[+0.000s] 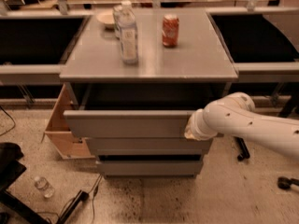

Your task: Close top drawer

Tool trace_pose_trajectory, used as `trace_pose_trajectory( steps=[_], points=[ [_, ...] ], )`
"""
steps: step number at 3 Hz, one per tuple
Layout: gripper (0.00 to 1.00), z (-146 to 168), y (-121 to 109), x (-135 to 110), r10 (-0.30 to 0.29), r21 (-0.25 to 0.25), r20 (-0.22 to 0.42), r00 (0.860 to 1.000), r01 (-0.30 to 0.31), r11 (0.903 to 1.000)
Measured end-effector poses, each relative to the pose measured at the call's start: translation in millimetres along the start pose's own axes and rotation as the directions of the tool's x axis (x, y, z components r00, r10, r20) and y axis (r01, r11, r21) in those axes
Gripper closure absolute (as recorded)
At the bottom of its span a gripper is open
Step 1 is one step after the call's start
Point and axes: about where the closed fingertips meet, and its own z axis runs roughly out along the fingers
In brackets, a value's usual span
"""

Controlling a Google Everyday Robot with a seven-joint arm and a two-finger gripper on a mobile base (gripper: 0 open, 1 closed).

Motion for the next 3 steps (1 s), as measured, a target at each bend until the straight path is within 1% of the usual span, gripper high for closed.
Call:
trace_pose_trajectory(
  steps=[1, 2, 3],
  points=[
    [1.00, 8.0, -16.7, 3.8, -0.002, 0.004, -0.010, 1.000, 0.002, 1.0000],
    [1.00, 7.4, -15.7, 3.8, -0.002, 0.004, -0.010, 1.000, 0.002, 1.0000],
    [0.96, 14.1, -33.5, 11.3, 0.010, 0.013, -0.028, 1.000, -0.010, 0.9999]
  ],
)
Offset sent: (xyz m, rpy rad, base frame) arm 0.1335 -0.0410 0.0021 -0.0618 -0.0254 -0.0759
